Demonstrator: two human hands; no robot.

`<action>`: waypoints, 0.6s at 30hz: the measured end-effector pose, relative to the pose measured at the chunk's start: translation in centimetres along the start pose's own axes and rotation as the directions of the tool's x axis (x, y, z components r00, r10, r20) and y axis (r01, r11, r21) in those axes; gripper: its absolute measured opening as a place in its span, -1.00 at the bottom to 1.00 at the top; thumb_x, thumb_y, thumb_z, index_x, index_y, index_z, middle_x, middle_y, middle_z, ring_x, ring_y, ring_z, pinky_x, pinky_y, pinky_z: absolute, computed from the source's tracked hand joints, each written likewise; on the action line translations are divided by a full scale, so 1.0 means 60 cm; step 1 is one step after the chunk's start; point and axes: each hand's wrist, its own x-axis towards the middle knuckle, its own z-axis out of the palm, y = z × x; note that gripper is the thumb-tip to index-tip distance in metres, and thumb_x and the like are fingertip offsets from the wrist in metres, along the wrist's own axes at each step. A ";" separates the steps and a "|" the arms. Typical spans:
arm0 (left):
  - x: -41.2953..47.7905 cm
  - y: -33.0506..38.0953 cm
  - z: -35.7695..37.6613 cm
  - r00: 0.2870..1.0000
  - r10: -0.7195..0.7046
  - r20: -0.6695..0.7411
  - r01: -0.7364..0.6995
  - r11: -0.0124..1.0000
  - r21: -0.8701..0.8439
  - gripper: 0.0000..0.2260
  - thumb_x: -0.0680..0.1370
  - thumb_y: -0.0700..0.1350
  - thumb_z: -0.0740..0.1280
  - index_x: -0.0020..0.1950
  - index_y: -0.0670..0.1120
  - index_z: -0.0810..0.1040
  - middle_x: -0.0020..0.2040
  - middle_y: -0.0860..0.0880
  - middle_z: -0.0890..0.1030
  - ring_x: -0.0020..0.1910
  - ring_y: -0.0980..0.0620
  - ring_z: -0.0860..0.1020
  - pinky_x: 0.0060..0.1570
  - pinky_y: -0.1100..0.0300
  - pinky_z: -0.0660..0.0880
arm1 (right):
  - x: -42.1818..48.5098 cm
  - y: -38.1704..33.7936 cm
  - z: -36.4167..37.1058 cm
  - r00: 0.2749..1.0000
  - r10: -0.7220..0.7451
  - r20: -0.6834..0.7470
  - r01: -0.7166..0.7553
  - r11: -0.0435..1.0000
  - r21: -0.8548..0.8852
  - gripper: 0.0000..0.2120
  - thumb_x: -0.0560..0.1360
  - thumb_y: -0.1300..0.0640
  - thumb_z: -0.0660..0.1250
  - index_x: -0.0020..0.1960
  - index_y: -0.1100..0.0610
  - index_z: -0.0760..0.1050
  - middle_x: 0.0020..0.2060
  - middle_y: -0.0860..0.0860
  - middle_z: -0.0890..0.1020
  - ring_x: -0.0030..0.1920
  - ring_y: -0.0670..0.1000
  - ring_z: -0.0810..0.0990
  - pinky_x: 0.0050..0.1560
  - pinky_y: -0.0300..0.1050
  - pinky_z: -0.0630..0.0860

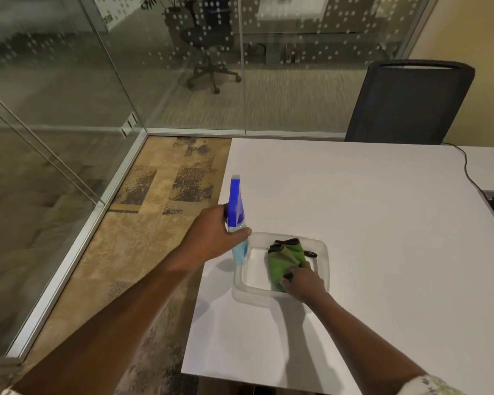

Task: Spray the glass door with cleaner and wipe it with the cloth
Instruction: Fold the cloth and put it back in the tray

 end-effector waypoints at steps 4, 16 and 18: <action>0.012 0.004 0.031 0.997 -0.027 0.077 0.030 0.999 -0.039 -0.72 0.44 0.05 0.56 0.03 -0.04 0.61 -0.17 0.10 0.64 -0.24 0.16 0.58 -0.25 0.31 0.49 | 0.001 -0.005 0.003 0.997 0.030 -0.074 -0.029 0.999 0.017 -0.60 0.54 -0.17 0.30 0.27 0.02 0.58 0.35 0.09 0.40 0.22 0.19 0.57 0.26 0.04 0.52; -0.007 -0.072 0.148 0.952 -0.206 0.227 0.201 0.979 0.044 -0.68 0.47 0.05 0.54 0.10 -0.06 0.56 -0.03 -0.01 0.65 -0.14 0.11 0.58 -0.28 0.39 0.39 | 0.013 0.010 0.000 0.999 0.024 -0.039 -0.016 0.981 0.195 -0.52 0.54 -0.14 0.41 0.42 -0.03 0.53 0.41 0.13 0.35 0.32 0.22 0.52 0.37 -0.02 0.47; -0.007 -0.074 0.151 0.951 -0.213 0.223 0.206 0.977 0.053 -0.70 0.48 0.06 0.53 0.08 -0.03 0.53 -0.05 0.02 0.62 -0.18 0.13 0.55 -0.32 0.42 0.35 | 0.011 0.003 0.005 0.996 0.060 -0.066 -0.050 0.987 0.150 -0.50 0.56 -0.14 0.37 0.47 -0.04 0.47 0.39 0.12 0.34 0.37 0.23 0.44 0.37 0.03 0.46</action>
